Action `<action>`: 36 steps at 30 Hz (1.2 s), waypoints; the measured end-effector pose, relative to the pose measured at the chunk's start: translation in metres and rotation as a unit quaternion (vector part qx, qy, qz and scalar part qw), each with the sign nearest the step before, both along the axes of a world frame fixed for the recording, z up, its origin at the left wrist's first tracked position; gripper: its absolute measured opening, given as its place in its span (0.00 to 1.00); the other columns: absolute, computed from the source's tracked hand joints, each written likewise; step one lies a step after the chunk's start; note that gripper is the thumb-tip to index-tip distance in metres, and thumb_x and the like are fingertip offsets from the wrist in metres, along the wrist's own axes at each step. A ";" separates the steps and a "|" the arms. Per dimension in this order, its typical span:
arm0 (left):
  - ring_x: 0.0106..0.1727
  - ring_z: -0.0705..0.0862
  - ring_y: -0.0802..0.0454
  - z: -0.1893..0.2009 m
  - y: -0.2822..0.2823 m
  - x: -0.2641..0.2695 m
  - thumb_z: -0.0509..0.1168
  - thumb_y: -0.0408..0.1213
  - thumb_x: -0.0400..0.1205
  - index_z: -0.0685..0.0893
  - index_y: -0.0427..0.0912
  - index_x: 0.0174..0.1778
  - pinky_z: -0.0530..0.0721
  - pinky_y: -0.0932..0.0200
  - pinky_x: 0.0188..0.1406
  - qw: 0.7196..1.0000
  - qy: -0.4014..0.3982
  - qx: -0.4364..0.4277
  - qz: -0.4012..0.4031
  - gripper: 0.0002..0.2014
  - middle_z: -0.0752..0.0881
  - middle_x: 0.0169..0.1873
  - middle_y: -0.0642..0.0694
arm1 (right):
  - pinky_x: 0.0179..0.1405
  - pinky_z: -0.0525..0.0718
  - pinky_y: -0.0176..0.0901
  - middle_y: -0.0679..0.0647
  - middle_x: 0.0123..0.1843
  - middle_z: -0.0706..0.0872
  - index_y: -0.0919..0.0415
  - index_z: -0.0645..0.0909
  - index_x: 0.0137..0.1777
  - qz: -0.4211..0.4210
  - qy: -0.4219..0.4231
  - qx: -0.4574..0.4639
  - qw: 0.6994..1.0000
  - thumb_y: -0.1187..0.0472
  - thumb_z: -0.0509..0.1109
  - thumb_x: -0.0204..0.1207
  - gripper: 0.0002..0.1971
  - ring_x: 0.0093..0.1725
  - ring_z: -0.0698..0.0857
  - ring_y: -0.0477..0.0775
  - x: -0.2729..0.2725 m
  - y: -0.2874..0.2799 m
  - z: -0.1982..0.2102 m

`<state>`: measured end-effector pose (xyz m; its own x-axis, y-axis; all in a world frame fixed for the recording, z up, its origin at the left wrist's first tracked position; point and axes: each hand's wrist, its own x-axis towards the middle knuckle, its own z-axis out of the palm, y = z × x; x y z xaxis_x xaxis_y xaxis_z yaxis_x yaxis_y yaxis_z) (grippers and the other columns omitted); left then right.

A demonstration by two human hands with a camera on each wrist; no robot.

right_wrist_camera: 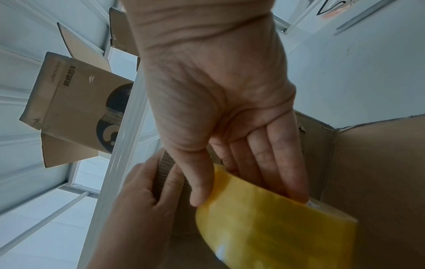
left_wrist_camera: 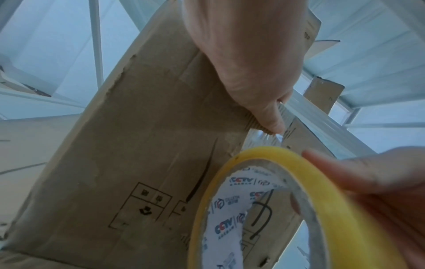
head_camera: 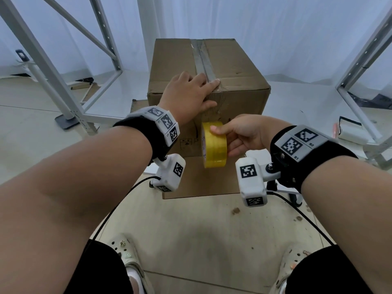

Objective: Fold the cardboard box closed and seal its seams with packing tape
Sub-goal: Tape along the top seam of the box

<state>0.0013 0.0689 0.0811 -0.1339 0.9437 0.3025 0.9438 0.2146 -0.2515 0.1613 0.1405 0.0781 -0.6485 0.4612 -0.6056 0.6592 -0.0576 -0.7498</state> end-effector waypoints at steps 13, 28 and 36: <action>0.62 0.75 0.38 0.010 0.003 0.001 0.48 0.58 0.86 0.64 0.52 0.80 0.75 0.45 0.59 1.000 -0.001 -0.020 0.004 0.27 0.76 0.66 0.43 | 0.46 0.89 0.53 0.66 0.54 0.87 0.68 0.78 0.63 0.001 0.004 -0.004 1.000 0.52 0.74 0.74 0.24 0.50 0.89 0.63 0.002 0.000 -0.002; 0.63 0.76 0.37 0.018 0.004 0.028 0.67 0.59 0.76 0.65 0.47 0.73 0.77 0.42 0.60 0.997 -0.016 -0.051 0.064 0.34 0.72 0.66 0.42 | 0.41 0.85 0.44 0.63 0.42 0.88 0.70 0.82 0.51 -0.172 0.083 0.171 0.967 0.59 0.64 0.82 0.13 0.35 0.85 0.55 0.059 0.038 -0.004; 0.74 0.66 0.39 0.018 0.008 0.083 0.59 0.56 0.82 0.68 0.45 0.74 0.65 0.42 0.73 0.993 -0.113 0.020 0.006 0.28 0.68 0.73 0.41 | 0.39 0.82 0.48 0.68 0.43 0.88 0.76 0.82 0.50 -0.168 -0.031 0.307 0.936 0.64 0.61 0.79 0.13 0.40 0.85 0.64 0.128 0.083 -0.028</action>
